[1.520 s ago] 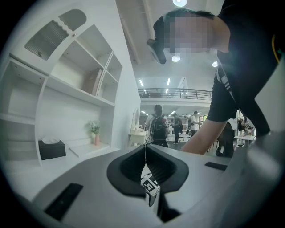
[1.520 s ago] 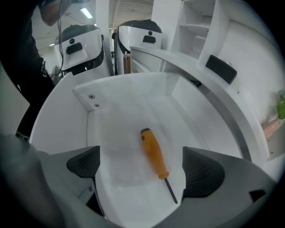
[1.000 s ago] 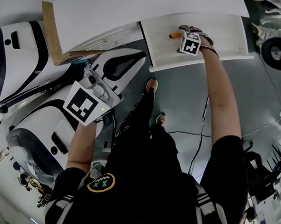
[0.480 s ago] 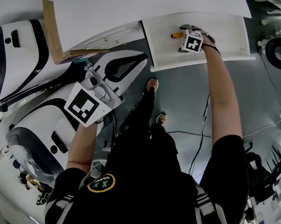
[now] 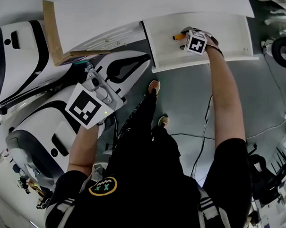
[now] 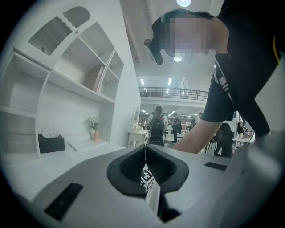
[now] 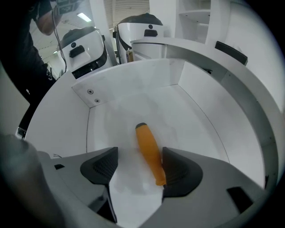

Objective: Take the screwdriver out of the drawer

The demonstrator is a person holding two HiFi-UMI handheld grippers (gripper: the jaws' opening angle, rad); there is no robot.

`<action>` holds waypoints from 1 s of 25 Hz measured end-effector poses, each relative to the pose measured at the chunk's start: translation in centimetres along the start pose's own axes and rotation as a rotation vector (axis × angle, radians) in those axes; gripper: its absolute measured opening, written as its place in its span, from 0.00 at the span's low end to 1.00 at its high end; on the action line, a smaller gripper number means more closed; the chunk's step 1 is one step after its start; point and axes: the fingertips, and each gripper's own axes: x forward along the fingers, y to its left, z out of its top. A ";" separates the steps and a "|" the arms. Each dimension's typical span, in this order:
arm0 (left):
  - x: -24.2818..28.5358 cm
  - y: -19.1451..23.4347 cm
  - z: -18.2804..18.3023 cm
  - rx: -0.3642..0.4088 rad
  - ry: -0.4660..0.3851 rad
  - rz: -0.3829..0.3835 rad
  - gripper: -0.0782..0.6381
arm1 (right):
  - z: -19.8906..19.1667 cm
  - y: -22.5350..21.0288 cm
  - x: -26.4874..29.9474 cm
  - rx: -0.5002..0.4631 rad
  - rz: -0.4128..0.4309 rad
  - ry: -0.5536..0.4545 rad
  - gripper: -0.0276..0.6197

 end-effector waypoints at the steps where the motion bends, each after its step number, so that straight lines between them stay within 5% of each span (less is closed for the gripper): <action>1: 0.0 0.0 0.0 0.001 0.000 -0.001 0.14 | 0.2 0.1 -0.1 -0.003 0.003 -0.005 0.53; 7: 0.1 -0.2 0.2 0.002 0.001 -0.005 0.14 | 0.1 0.4 -0.4 -0.030 -0.015 -0.003 0.30; 25: 0.7 -1.6 0.7 0.008 -0.008 -0.017 0.14 | 1.0 -0.1 -3.2 -0.018 -0.116 -0.059 0.24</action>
